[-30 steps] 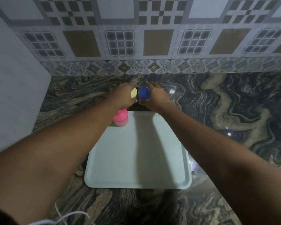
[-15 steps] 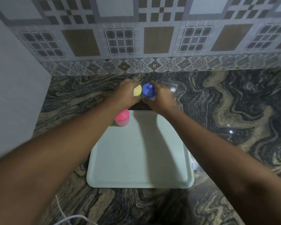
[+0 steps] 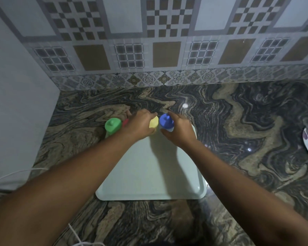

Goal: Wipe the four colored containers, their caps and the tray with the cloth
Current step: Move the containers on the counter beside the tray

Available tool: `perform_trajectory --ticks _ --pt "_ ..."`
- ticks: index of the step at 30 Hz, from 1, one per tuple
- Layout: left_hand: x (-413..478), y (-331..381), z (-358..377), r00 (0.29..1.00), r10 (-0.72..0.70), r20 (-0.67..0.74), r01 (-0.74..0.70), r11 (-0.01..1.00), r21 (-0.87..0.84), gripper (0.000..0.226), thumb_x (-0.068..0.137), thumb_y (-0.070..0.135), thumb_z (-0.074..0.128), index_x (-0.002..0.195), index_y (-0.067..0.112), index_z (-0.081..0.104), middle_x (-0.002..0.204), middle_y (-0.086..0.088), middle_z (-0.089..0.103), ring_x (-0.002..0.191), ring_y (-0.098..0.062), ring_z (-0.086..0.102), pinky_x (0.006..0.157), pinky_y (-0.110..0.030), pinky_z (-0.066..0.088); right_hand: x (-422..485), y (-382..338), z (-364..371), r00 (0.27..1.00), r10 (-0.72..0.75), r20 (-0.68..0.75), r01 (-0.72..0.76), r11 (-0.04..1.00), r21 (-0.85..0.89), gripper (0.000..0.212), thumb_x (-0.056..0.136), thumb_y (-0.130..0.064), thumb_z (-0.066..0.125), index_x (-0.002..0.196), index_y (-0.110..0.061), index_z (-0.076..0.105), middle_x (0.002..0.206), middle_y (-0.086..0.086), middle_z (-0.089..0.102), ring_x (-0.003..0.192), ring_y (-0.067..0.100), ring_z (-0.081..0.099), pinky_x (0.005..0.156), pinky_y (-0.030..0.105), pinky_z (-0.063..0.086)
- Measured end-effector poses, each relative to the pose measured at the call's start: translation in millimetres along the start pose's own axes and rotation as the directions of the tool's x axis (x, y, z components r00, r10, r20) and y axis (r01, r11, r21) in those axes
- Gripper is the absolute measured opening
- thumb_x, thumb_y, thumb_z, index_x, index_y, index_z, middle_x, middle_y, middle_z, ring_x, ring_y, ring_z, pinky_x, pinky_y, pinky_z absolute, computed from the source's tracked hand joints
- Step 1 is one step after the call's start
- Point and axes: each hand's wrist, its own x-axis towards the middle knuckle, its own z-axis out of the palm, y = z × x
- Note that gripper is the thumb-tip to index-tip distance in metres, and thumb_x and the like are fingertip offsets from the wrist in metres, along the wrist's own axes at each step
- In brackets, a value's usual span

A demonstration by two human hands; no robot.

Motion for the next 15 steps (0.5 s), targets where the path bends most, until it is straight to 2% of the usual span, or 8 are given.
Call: perform_trajectory --ticks 3,9,12,15 --pt "-3.6 3.9 -4.4 1.0 -0.017 0.024 0.015 0.998 0.066 0.07 0.082 0.044 0.072 0.146 0.032 0.045 0.143 -0.003 0.048 0.136 -0.024 0.044 0.115 -0.069 0.009 -3.6 2.1 1.6 1.0 0.013 0.026 -0.013 1.0 -0.021 0.076 0.075 -0.028 0.087 0.143 -0.013 0.057 0.13 0.015 0.065 0.114 0.037 0.063 0.09 0.039 0.052" --pt "-7.2 3.9 -4.2 0.996 -0.03 0.086 0.018 0.991 0.134 0.076 0.078 0.056 0.072 0.146 0.041 0.041 0.145 0.002 0.052 0.138 -0.022 0.045 0.109 -0.077 -0.007 -9.7 4.7 5.7 0.998 0.025 0.05 -0.024 0.999 -0.03 0.074 0.075 -0.026 0.085 0.142 -0.016 0.057 0.133 0.012 0.065 0.115 0.035 0.064 0.089 0.038 0.051" --pt "-8.8 6.1 -3.7 0.998 -0.037 0.051 0.028 0.985 0.168 0.075 0.074 0.065 0.07 0.142 0.047 0.044 0.137 0.005 0.061 0.136 -0.019 0.048 0.102 -0.075 -0.021 -9.1 5.3 5.5 0.999 0.036 0.039 -0.035 0.999 -0.011 0.073 0.075 -0.025 0.086 0.141 -0.015 0.057 0.134 0.011 0.065 0.116 0.034 0.063 0.089 0.036 0.049" --pt "-8.3 3.9 -4.0 0.996 -0.078 0.037 0.075 0.993 0.088 0.075 0.067 0.066 0.074 0.136 0.048 0.05 0.123 0.007 0.07 0.132 -0.019 0.052 0.106 -0.074 -0.021 -9.7 6.4 5.1 0.999 0.033 0.035 -0.033 0.999 0.002 0.072 0.075 -0.025 0.087 0.14 -0.014 0.058 0.134 0.011 0.065 0.115 0.033 0.064 0.089 0.034 0.048"
